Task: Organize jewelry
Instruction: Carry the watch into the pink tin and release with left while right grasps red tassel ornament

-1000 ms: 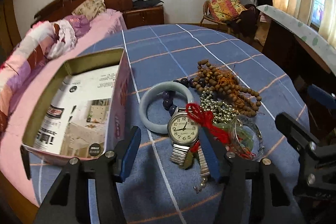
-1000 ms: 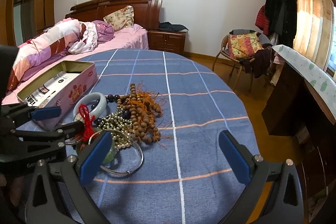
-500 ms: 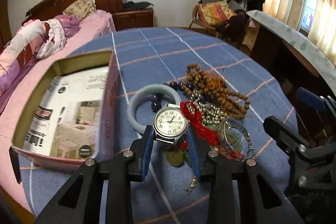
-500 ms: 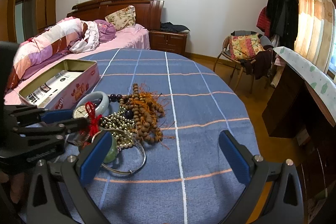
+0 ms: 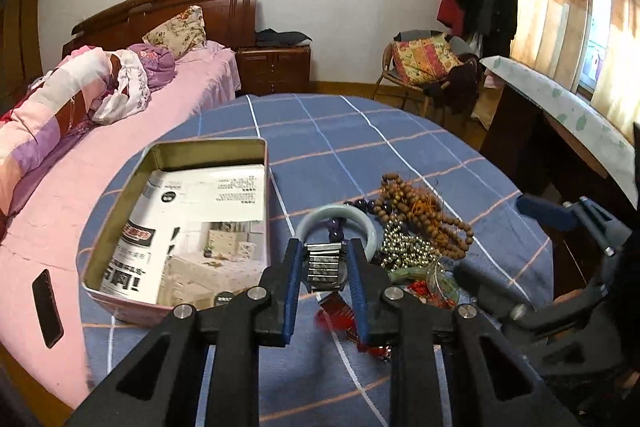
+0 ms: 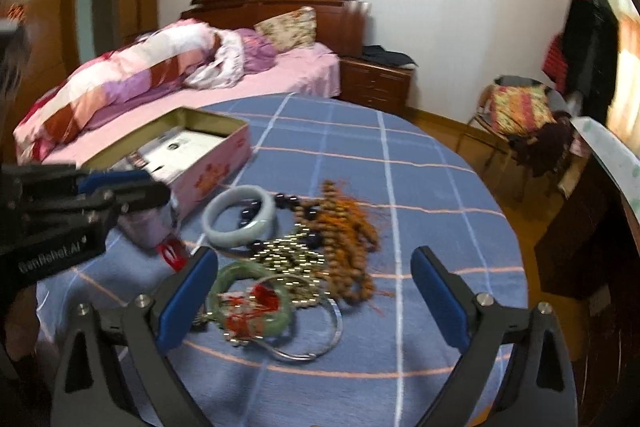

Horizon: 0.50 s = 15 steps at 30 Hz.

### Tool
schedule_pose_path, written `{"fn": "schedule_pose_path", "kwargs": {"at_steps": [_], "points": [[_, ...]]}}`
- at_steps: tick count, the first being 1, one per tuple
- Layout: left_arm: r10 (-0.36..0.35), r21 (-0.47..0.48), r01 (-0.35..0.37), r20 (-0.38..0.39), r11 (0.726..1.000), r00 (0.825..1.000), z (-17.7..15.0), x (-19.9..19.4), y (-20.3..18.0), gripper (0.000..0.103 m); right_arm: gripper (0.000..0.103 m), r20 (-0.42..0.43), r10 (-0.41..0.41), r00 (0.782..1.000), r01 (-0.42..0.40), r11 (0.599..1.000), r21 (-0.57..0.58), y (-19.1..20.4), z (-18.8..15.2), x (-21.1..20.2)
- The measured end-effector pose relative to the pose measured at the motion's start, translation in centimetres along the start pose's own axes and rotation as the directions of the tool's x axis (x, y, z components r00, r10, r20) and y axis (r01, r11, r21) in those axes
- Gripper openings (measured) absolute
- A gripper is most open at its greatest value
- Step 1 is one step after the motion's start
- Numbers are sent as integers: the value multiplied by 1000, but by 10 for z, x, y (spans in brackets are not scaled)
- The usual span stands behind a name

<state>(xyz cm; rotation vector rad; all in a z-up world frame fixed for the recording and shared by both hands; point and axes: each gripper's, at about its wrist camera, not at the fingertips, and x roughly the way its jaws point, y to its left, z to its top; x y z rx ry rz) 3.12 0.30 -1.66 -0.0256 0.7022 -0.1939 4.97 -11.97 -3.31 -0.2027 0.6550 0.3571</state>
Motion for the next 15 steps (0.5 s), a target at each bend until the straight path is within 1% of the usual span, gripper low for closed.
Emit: {"fn": "schedule_pose_path", "kwargs": {"at_steps": [2, 5, 8, 10, 12, 15], "points": [[-5, -4, 5, 16, 1000, 1000, 3, -6, 3, 23, 97, -13, 19, 1000, -19, 999, -27, 8, 0, 3], [-5, -18, 6, 35, 1000, 999, 7, -14, 8, 23, 92, -38, 50, 998, -52, 997, -56, 16, -2, 7], [10, -31, -8, 64, 999, 998, 14, -24, 16, 23, 86, -59, 87, 994, -92, 992, -87, 27, -3, 10], [23, -41, -19, 80, 999, 997, 19, -29, 23, 23, 77, -77, 110, 991, -118, 987, -110, 36, -3, 14], [32, -50, -28, 95, 998, 995, 24, -35, 29, 23, 72, -100, 138, 985, -151, 979, -135, 44, -1, 20], [46, -58, -40, 116, 998, 992, 29, -41, 36, 22, 71, -145, 189, 971, -211, 965, -153, 55, 1, 29]]}}
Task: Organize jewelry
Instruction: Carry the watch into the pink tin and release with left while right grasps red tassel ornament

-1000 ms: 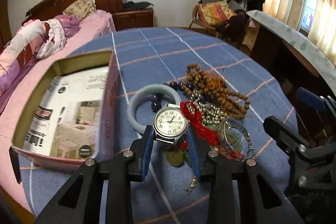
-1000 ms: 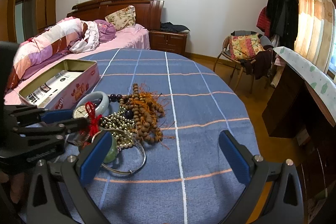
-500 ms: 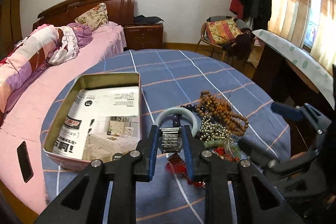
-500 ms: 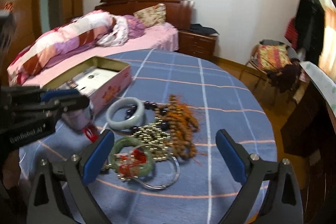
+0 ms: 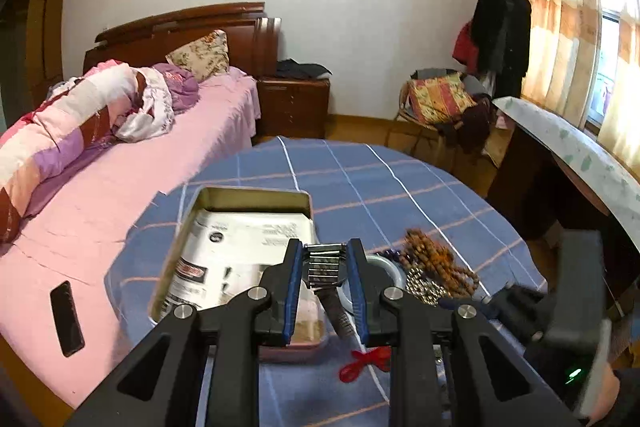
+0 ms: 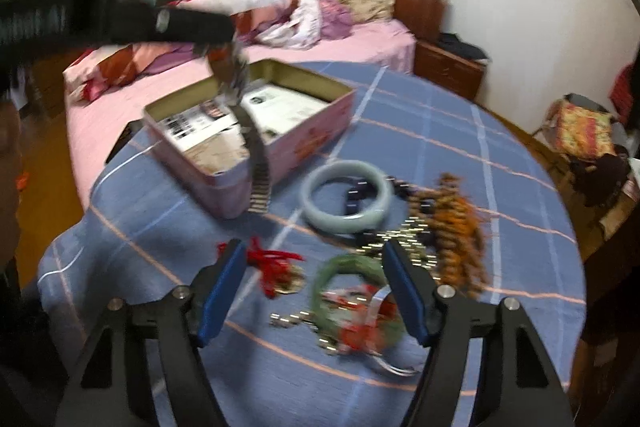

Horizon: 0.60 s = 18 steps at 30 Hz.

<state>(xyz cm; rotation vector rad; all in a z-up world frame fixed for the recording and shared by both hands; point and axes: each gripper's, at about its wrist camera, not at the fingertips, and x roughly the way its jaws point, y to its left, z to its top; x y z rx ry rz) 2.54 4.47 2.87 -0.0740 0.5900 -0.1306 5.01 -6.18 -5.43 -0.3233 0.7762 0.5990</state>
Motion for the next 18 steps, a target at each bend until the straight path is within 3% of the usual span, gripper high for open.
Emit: {"fn": "schedule_pose_path", "kwargs": {"at_steps": [5, 7, 9, 11, 12, 18], "points": [[10, -8, -10, 33, 1000, 999, 10, -7, 10, 22, 65, -68, 5, 998, -10, 998, -67, 14, 3, 19], [5, -14, -5, 47, 1000, 999, 16, -9, 13, 0, 63, -109, 1, 994, -11, 996, -92, 17, 2, 29], [9, -23, -8, 68, 1000, 998, 22, -13, 18, 0, 57, -118, -36, 992, 21, 992, -123, 20, 1, 33], [4, -4, -4, 74, 1000, 997, 27, -14, 20, 0, 38, -138, -17, 990, -1, 992, -127, 22, 2, 31], [15, 1, -15, 69, 1000, 998, 29, -11, 22, 0, 5, -142, 3, 990, -20, 993, -116, 19, 3, 29], [53, -17, -52, 38, 998, 998, 21, 4, 40, 0, 4, -111, 52, 992, -56, 998, -28, 2, 3, 16]]}}
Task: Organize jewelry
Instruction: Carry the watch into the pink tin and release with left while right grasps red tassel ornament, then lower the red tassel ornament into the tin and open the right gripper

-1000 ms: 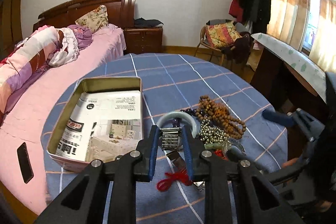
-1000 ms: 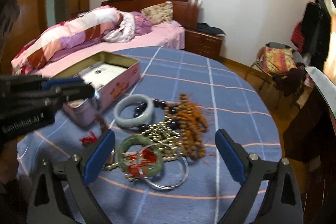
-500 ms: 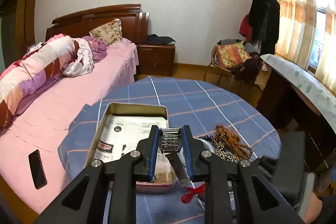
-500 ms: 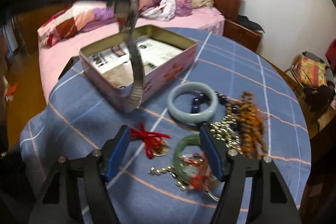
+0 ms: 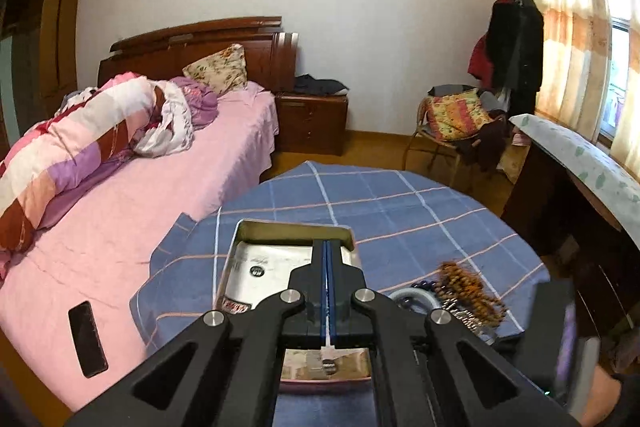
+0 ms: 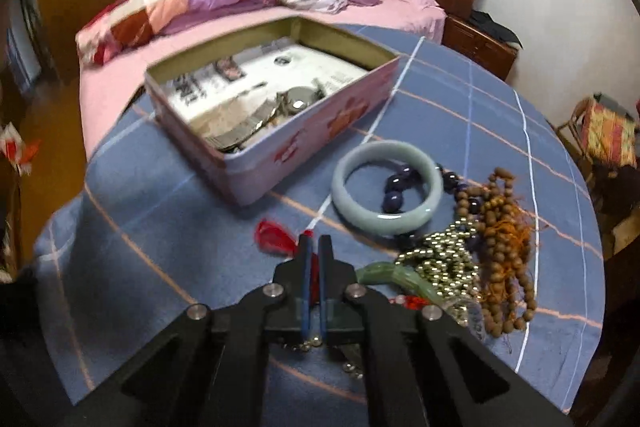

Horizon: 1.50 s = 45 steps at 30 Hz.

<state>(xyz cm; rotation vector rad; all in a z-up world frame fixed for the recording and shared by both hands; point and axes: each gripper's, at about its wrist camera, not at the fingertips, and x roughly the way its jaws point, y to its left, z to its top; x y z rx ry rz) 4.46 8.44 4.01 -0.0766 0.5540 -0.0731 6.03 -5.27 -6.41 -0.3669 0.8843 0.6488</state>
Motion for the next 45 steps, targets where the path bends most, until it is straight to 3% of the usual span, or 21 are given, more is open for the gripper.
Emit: {"fn": "schedule_pose_path", "kwargs": {"at_steps": [5, 7, 8, 9, 11, 15, 17, 18, 19, 23, 26, 27, 34, 39, 45], "points": [[45, -21, -46, -32, 999, 998, -7, 11, 12, 0, 3, 57, 2, 998, -3, 1000, 26, -4, 15, -16], [62, -20, -63, -53, 998, 997, -8, 16, 15, 10, 3, 71, 11, 997, -13, 1000, 29, -6, 23, -19], [70, -29, -72, -64, 997, 995, -10, 18, 16, 33, 3, 79, 13, 997, -15, 1000, 26, -6, 29, -21], [75, -38, -77, -66, 996, 995, -11, 19, 19, 66, 3, 89, 12, 996, -14, 1000, 25, -7, 34, -23], [109, -62, -111, -34, 992, 993, -15, 17, 25, 86, 3, 106, 15, 994, -17, 1000, 13, -6, 45, -28], [105, -86, -108, -40, 990, 994, -17, 18, 34, 86, 4, 86, 85, 993, -84, 996, -12, -1, 53, -28], [106, -96, -109, -37, 989, 994, -17, 18, 37, 86, 22, 40, 77, 996, -75, 996, -41, 5, 46, -18], [107, -98, -110, -39, 989, 994, -16, 18, 38, 86, 47, 19, 63, 998, -61, 996, -62, 8, 41, -12], [110, -98, -114, -39, 989, 993, -15, 18, 38, 86, 61, 4, 52, 999, -52, 996, -74, 9, 35, -9], [134, -97, -137, -36, 986, 990, -16, 19, 40, 86, 46, -87, 64, 994, -69, 996, -56, 4, 14, 13], [131, -106, -136, -49, 985, 990, -18, 22, 42, 86, 24, -127, 46, 991, -59, 994, -97, 8, 7, 25], [131, -105, -136, -51, 985, 990, -18, 22, 41, 86, 9, -127, 63, 990, -74, 994, -84, 7, 8, 26], [142, -116, -145, -36, 983, 989, -14, 17, 48, 86, 8, -32, 48, 998, -50, 997, -66, 3, 24, -4], [160, -131, -162, -30, 978, 987, -12, 15, 58, 86, 8, 94, 55, 994, -50, 998, -47, 2, 71, -32], [183, -130, -184, -25, 974, 983, -11, 15, 64, 86, 8, 126, 101, 987, -96, 994, -45, 17, 115, -3]]}}
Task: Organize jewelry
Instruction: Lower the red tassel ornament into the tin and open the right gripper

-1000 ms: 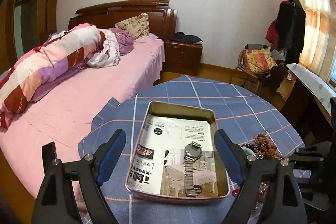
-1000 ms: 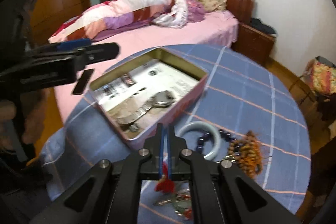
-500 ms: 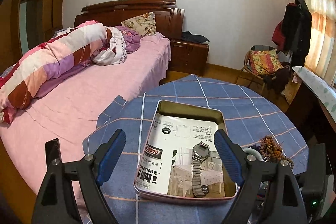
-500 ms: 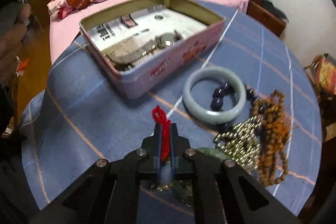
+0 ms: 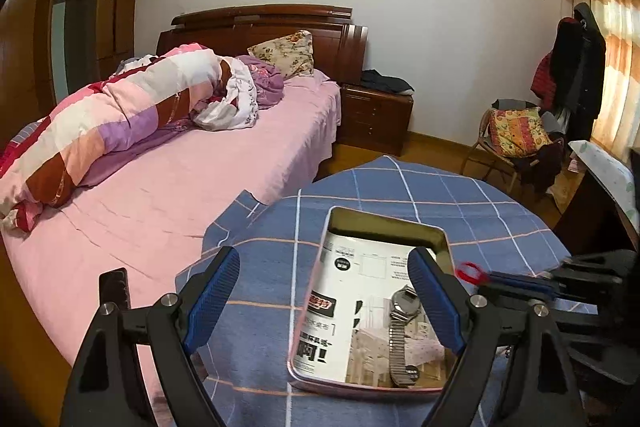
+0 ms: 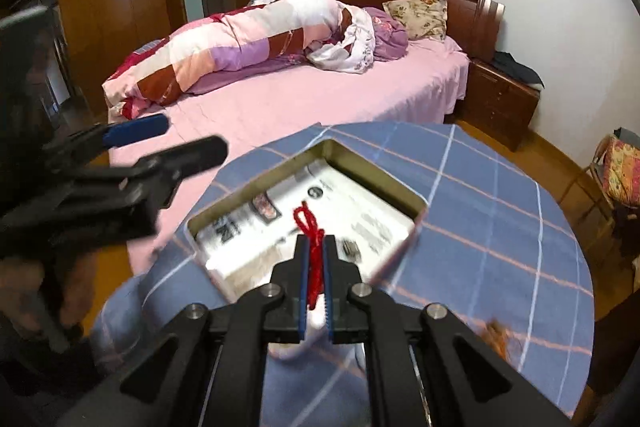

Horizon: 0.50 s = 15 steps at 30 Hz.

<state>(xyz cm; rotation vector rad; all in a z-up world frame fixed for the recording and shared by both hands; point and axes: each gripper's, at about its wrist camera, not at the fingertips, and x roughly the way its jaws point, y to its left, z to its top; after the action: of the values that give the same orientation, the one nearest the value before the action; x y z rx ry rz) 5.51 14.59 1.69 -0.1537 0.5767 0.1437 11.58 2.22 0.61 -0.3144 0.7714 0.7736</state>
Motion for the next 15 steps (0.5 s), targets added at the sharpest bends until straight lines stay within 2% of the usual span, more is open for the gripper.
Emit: {"fn": "schedule_pose_path", "kwargs": {"at_steps": [5, 8, 11, 12, 13, 14, 15], "points": [[22, -6, -22, -30, 1000, 999, -4, 13, 5, 86, 8, -34, 13, 999, -12, 1000, 29, -2, 6, 41], [31, -6, -32, -53, 999, 998, -8, 22, 7, 86, 9, -56, 18, 998, -16, 999, 45, -7, 3, 53], [52, -2, -52, -74, 999, 996, -12, 30, 9, 86, 15, -47, 47, 998, -44, 997, 70, -10, 0, 59], [58, -2, -58, -78, 998, 995, -13, 31, 9, 86, 20, -38, 56, 998, -53, 995, 79, -12, 0, 57], [63, -4, -64, -83, 998, 995, -13, 32, 9, 86, 45, -30, 63, 998, -60, 994, 92, -14, -1, 55], [68, -8, -69, -87, 998, 994, -14, 32, 10, 86, 58, -22, 60, 998, -58, 993, 100, -17, -3, 52], [69, -12, -70, -88, 997, 994, -14, 32, 11, 86, 66, -8, 47, 999, -46, 993, 107, -20, -5, 47]]}}
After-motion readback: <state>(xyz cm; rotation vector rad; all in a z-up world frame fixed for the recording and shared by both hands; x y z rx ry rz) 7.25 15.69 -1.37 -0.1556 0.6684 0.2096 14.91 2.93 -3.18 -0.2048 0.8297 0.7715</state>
